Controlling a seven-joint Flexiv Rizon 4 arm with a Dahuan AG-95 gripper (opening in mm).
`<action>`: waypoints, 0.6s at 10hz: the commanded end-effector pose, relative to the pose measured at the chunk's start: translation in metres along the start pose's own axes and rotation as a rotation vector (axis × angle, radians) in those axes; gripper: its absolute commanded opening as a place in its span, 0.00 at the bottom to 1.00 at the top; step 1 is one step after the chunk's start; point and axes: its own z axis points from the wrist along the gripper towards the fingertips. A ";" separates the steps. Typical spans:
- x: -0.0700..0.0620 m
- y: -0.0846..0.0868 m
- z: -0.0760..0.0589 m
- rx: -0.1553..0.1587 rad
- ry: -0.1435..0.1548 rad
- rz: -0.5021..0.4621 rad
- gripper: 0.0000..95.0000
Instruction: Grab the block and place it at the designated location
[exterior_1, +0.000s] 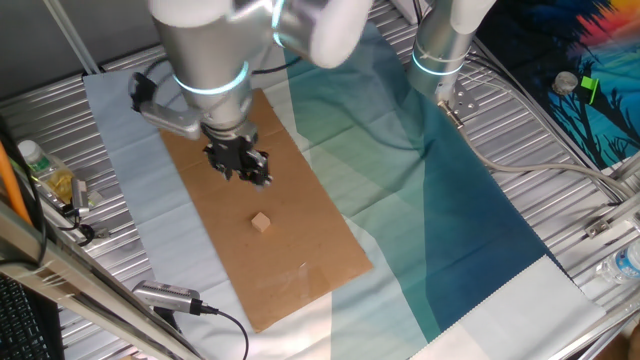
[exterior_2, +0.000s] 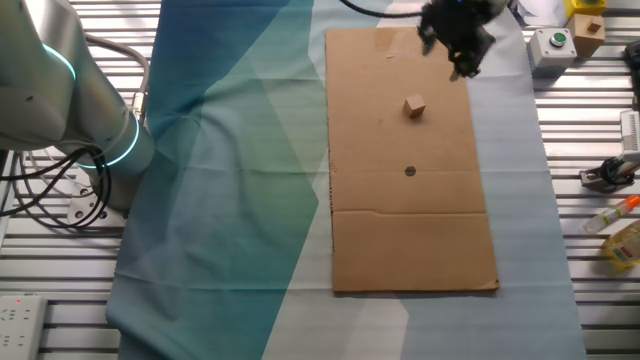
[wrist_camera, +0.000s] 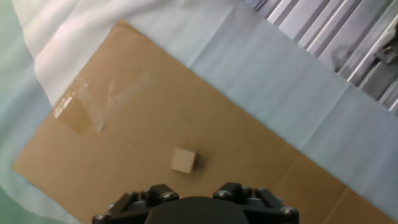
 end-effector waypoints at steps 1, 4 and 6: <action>0.002 0.020 0.017 0.015 -0.015 0.022 1.00; 0.002 0.022 0.033 0.027 -0.031 0.020 1.00; 0.001 0.020 0.045 0.031 -0.038 0.023 1.00</action>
